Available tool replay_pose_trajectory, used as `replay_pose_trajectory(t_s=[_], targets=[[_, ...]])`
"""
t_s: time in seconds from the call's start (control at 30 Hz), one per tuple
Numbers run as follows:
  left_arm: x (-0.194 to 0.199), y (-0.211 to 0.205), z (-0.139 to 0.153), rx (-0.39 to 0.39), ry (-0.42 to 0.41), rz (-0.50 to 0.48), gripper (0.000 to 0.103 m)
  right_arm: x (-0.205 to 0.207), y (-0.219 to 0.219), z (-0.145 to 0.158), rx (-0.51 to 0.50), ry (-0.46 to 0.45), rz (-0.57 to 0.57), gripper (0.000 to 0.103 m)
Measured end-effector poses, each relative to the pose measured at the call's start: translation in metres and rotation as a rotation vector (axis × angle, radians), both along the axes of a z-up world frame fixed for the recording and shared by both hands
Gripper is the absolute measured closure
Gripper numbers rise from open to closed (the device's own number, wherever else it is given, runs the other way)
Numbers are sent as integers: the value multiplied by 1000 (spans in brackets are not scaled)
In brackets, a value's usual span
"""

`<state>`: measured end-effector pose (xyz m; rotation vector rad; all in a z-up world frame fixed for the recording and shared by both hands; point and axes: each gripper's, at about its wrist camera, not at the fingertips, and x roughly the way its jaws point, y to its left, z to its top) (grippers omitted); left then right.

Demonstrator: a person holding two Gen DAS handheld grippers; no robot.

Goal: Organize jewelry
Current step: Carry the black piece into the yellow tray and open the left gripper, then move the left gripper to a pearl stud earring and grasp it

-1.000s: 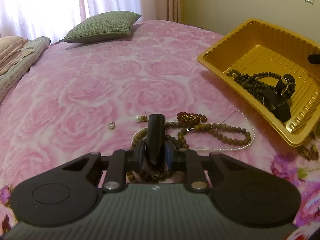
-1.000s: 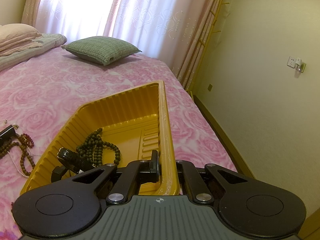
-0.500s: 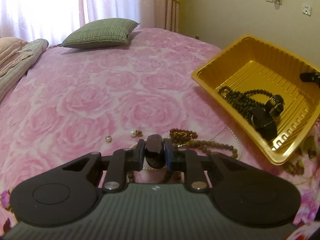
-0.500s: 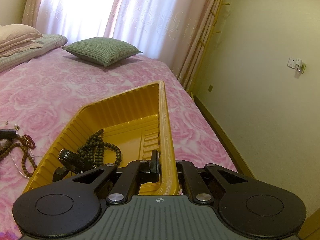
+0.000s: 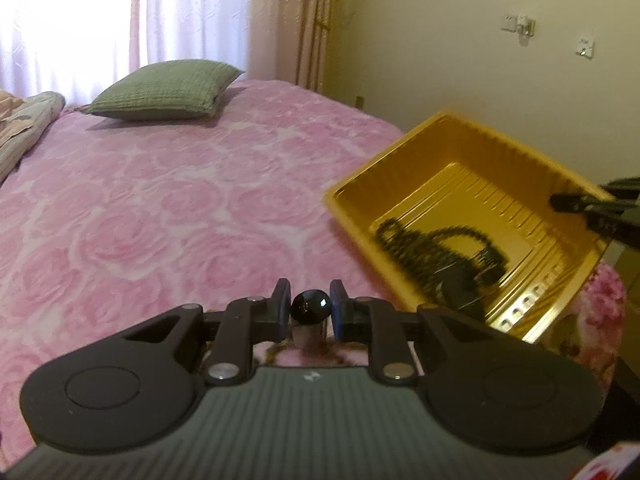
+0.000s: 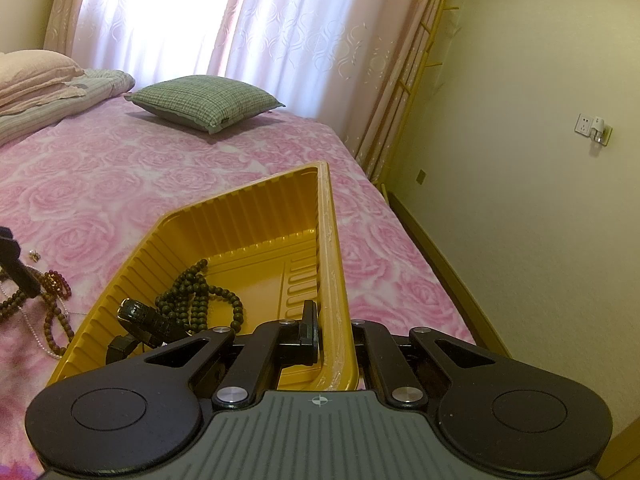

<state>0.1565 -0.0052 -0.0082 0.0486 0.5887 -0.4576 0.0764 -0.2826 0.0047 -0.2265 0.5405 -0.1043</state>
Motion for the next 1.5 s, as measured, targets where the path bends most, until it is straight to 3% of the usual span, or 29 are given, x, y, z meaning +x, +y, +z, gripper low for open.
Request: replay_pose_trajectory(t_s=[0.3,0.6,0.8,0.9,1.2,1.5], targets=[[3,-46,28,-111,-18,-121,85,-1,1,1,2,-1,0,100],[-1,-91,40,-211,16,-269,85,-1,1,1,7,-1,-3,100],[3,-105,32,-251,87,-328,85,-1,-1,2,11,0,-3,99],[2,-110,23,-208,117,-347,85,-1,-2,1,10,-2,-1,99],[7,-70,9,-194,132,-240,79,-1,-2,1,8,0,-3,100],[17,24,20,-94,31,31,76,2,-2,-1,7,3,-6,100]])
